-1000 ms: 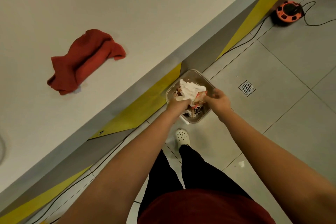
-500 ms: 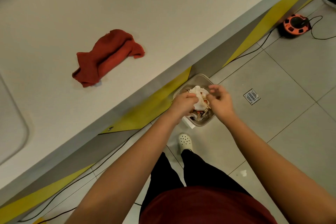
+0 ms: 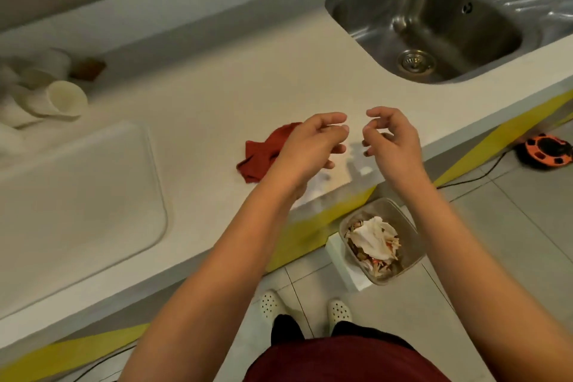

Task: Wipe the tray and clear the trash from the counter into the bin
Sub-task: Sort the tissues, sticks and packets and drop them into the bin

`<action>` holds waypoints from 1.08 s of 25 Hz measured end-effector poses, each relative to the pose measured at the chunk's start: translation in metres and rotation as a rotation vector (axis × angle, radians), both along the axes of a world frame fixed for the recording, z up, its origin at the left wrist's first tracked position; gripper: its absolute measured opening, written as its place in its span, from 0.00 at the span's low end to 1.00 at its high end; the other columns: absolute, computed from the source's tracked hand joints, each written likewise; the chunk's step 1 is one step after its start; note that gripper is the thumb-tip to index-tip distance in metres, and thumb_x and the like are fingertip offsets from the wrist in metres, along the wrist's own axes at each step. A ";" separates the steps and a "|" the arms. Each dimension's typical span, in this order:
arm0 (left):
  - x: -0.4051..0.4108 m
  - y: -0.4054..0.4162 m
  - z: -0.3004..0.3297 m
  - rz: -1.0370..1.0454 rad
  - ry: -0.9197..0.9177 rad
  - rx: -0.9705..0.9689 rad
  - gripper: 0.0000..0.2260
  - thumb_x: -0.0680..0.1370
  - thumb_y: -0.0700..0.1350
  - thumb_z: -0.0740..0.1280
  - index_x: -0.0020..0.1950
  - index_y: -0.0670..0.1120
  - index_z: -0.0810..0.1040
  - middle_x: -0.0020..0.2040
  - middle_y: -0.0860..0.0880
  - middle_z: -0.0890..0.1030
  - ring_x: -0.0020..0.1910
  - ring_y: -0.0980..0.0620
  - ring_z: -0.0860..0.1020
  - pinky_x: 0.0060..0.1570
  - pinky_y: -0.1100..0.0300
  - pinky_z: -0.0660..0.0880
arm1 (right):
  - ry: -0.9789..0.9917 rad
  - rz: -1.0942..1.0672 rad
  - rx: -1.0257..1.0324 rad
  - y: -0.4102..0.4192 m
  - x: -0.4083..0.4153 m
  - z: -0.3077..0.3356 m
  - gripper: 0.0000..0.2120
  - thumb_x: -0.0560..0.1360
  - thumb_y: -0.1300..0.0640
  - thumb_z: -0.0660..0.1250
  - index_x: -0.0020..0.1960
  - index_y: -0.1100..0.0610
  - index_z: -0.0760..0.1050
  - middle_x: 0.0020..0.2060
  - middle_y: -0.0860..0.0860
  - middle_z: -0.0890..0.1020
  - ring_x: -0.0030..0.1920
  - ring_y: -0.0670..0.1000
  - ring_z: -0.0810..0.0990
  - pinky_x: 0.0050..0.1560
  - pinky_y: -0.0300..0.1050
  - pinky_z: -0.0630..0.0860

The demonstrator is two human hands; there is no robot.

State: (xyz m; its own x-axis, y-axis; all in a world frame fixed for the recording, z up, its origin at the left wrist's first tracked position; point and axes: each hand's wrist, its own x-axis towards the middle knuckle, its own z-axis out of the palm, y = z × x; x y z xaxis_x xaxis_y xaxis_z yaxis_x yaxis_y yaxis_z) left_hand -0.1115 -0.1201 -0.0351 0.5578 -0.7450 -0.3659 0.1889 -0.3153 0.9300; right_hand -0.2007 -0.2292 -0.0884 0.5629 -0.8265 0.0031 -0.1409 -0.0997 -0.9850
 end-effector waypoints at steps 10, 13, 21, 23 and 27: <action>0.112 0.100 0.043 0.400 -0.153 -0.048 0.07 0.78 0.44 0.63 0.54 0.52 0.75 0.45 0.57 0.77 0.42 0.56 0.78 0.40 0.62 0.72 | 0.055 0.333 -0.016 0.067 0.132 0.028 0.08 0.75 0.63 0.62 0.50 0.52 0.74 0.38 0.45 0.76 0.36 0.52 0.76 0.41 0.47 0.74; 0.144 0.139 0.045 0.509 -0.143 -0.066 0.06 0.78 0.43 0.63 0.53 0.52 0.75 0.44 0.56 0.78 0.41 0.56 0.78 0.37 0.63 0.72 | 0.066 0.436 -0.050 0.094 0.169 0.031 0.08 0.75 0.62 0.63 0.50 0.51 0.74 0.39 0.45 0.76 0.38 0.55 0.74 0.44 0.50 0.74; 0.223 0.225 0.040 0.712 -0.073 -0.073 0.06 0.78 0.42 0.64 0.50 0.53 0.75 0.44 0.55 0.77 0.40 0.56 0.77 0.35 0.63 0.71 | 0.118 0.553 -0.093 0.156 0.244 0.027 0.08 0.75 0.62 0.62 0.51 0.53 0.75 0.40 0.47 0.76 0.37 0.52 0.74 0.40 0.44 0.73; 0.245 0.238 0.039 0.753 -0.061 -0.084 0.06 0.78 0.41 0.64 0.48 0.52 0.76 0.44 0.54 0.77 0.39 0.56 0.77 0.35 0.63 0.71 | 0.139 0.577 -0.108 0.168 0.261 0.026 0.08 0.75 0.63 0.62 0.51 0.53 0.74 0.41 0.49 0.76 0.34 0.51 0.73 0.35 0.37 0.72; 0.281 0.254 0.032 0.823 -0.115 -0.048 0.07 0.77 0.40 0.63 0.52 0.51 0.76 0.44 0.52 0.77 0.39 0.56 0.76 0.35 0.63 0.72 | 0.200 0.623 -0.182 0.172 0.295 0.027 0.07 0.76 0.62 0.62 0.51 0.53 0.74 0.45 0.51 0.76 0.34 0.49 0.73 0.28 0.29 0.69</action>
State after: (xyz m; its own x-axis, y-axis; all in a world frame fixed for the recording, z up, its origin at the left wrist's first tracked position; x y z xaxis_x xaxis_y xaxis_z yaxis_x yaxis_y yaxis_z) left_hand 0.1695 0.1334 -0.0028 0.9630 -0.0962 -0.2516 0.2448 -0.0775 0.9665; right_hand 0.0939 -0.0570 -0.0612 0.9381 -0.3437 -0.0422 -0.1810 -0.3826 -0.9060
